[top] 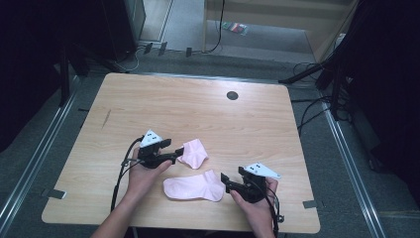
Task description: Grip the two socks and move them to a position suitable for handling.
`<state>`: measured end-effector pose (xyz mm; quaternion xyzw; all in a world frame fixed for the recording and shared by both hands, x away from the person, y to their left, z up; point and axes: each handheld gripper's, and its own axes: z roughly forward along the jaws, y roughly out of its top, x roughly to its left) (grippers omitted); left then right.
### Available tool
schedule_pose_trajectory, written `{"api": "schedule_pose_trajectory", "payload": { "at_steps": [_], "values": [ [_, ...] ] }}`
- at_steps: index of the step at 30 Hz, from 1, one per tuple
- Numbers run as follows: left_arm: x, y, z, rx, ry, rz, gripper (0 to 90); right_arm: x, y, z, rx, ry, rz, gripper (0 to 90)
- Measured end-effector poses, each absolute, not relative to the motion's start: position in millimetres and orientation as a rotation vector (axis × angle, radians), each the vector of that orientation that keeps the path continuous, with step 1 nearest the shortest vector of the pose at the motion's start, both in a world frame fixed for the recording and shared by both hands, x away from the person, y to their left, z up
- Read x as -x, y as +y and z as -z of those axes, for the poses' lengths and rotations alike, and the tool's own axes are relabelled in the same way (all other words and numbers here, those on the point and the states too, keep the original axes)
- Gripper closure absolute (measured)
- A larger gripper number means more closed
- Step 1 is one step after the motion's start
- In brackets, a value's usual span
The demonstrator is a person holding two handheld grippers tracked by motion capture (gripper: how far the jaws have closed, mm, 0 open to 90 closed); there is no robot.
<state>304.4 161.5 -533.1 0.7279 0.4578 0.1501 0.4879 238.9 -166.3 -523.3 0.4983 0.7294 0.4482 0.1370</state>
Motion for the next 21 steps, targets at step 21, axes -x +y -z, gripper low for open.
{"api": "schedule_pose_trajectory", "payload": {
  "at_steps": [21],
  "values": [
    [-299.7,165.2,543.6,-1.756,1.149,-0.386,46.1,-257.8,-104.0,493.5,-1.309,2.157,-1.342,39.3]
  ]
}}
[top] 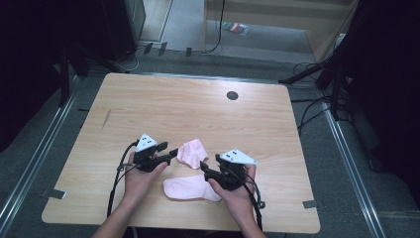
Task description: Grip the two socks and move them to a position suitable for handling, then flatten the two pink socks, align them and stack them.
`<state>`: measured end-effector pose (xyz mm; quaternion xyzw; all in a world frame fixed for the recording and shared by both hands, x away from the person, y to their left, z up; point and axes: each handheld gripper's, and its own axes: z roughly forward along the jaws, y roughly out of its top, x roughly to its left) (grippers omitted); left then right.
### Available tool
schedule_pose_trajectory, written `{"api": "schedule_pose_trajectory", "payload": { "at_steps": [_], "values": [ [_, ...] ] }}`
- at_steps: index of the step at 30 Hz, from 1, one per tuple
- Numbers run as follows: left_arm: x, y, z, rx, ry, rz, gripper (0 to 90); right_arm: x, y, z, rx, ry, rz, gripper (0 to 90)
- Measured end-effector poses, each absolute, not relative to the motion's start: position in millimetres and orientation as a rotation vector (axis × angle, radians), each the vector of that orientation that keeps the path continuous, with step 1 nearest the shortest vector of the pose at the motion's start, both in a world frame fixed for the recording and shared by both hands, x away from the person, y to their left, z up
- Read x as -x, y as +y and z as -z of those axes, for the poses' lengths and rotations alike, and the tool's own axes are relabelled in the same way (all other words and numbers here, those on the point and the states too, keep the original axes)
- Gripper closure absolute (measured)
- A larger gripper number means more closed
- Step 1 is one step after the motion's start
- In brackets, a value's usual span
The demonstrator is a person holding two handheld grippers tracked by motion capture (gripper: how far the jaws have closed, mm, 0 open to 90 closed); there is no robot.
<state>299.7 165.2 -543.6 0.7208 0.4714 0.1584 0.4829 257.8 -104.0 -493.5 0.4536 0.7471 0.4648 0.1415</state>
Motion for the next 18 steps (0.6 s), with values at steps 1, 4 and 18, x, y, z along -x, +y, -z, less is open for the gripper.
{"api": "schedule_pose_trajectory", "payload": {
  "at_steps": [1,4,18],
  "values": [
    [-300.0,163.9,544.4,-1.751,1.156,-0.382,46.4,-260.0,-101.9,493.9,-1.310,2.156,-1.342,40.4],
    [-300.6,160.9,546.5,-1.778,1.151,-0.392,48.8,-266.0,-95.2,496.0,-1.309,2.166,-1.331,44.2],
    [-300.1,154.9,549.9,-1.842,1.168,-0.378,60.2,-289.6,-62.2,507.8,-1.292,2.286,-1.226,56.4]
  ]
}}
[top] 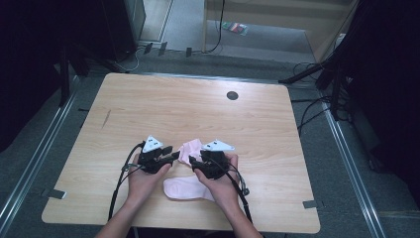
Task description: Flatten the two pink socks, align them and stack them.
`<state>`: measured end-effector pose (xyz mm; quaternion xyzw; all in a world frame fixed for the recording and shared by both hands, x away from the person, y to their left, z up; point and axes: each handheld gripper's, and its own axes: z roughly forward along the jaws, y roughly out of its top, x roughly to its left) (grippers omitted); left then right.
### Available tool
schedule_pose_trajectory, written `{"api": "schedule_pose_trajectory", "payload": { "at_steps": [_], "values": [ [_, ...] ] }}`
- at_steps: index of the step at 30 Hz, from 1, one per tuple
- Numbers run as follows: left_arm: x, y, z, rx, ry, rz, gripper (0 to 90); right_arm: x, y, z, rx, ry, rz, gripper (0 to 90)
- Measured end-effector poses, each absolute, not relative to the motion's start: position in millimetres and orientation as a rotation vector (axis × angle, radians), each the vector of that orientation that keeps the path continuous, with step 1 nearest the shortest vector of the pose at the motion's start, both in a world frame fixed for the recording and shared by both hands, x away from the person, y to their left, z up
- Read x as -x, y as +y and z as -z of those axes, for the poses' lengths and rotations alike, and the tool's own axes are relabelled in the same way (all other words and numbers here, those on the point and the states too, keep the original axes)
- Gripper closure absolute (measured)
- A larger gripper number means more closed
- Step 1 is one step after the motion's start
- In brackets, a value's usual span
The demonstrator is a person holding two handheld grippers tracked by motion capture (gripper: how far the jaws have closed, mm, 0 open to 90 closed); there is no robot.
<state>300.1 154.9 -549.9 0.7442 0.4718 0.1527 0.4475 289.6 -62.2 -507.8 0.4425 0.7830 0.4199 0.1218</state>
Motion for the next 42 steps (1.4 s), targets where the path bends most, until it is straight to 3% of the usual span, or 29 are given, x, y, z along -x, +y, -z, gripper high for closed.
{"api": "schedule_pose_trajectory", "payload": {
  "at_steps": [5,16,18,21,23,34,42],
  "values": [
    [-300.3,152.6,550.6,-1.863,1.179,-0.371,65.4,-293.9,-54.0,512.1,-1.292,2.348,-1.181,64.5],
    [-304.5,148.9,552.1,-1.924,1.214,-0.356,76.3,-304.8,-26.2,529.3,-1.198,2.442,-0.996,62.2],
    [-305.1,150.0,552.0,-1.927,1.216,-0.355,78.2,-305.8,-23.5,531.8,-1.186,2.429,-0.944,68.4],
    [-304.8,149.1,552.1,-1.932,1.216,-0.365,84.1,-305.4,-24.2,531.4,-1.177,2.412,-0.914,86.8],
    [-304.9,149.4,552.1,-1.935,1.216,-0.360,87.1,-305.1,-27.9,528.2,-1.203,2.398,-0.943,88.4],
    [-304.1,153.4,552.1,-1.917,1.244,-0.370,90.0,-311.6,-97.0,494.0,-1.472,2.134,-1.232,89.7],
    [-302.3,151.1,551.6,-1.937,1.232,-0.409,90.0,-322.4,-148.3,515.3,-1.702,2.029,-1.230,89.9]
  ]
}}
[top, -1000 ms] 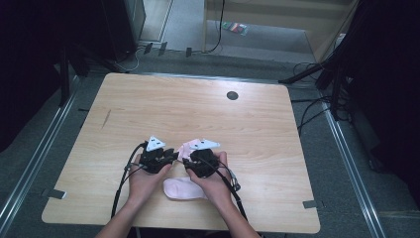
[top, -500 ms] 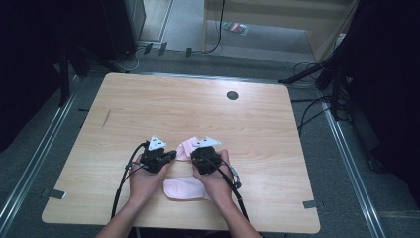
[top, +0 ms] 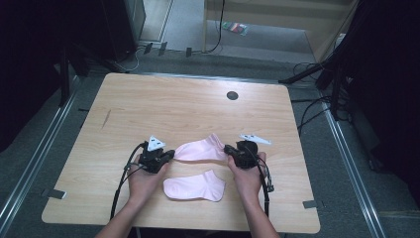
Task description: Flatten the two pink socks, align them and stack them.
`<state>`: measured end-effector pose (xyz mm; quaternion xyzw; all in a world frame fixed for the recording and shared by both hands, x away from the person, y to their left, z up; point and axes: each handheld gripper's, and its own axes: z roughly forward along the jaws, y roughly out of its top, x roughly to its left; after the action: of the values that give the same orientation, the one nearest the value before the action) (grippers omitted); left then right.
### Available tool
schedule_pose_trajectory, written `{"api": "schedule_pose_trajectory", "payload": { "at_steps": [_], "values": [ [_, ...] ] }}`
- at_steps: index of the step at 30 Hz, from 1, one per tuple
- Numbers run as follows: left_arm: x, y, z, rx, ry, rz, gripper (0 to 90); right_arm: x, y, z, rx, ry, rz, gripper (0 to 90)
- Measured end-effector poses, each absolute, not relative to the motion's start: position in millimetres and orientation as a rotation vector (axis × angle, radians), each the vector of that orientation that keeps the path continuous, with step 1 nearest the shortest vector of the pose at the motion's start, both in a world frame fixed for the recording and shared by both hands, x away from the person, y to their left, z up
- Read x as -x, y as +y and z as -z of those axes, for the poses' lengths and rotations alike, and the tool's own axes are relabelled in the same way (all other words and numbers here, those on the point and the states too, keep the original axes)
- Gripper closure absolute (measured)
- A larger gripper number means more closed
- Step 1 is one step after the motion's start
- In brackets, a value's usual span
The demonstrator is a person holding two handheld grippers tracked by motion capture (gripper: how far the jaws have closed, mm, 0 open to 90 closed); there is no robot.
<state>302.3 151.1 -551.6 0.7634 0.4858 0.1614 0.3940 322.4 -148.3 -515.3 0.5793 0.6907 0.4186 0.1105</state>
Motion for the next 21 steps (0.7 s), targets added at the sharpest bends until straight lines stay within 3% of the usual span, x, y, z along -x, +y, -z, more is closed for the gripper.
{"api": "schedule_pose_trajectory", "payload": {
  "at_steps": [4,8,14,17,21],
  "values": [
    [-301.9,149.9,551.6,-1.945,1.214,-0.409,90.0,-325.9,-158.7,529.1,-1.772,2.029,-1.210,89.3],
    [-302.0,152.3,551.3,-1.922,1.218,-0.392,90.0,-326.9,-169.5,530.2,-1.811,1.919,-1.238,75.9],
    [-302.0,158.1,548.4,-1.829,1.209,-0.390,74.6,-328.5,-175.8,529.9,-1.757,1.933,-1.298,68.5],
    [-304.3,163.0,545.0,-1.741,1.228,-0.399,71.1,-330.0,-165.1,532.6,-1.657,2.014,-1.241,61.0],
    [-309.2,161.5,550.4,-1.752,1.243,-0.373,67.1,-333.4,-155.3,537.5,-1.584,2.053,-1.168,58.2]
  ]
}}
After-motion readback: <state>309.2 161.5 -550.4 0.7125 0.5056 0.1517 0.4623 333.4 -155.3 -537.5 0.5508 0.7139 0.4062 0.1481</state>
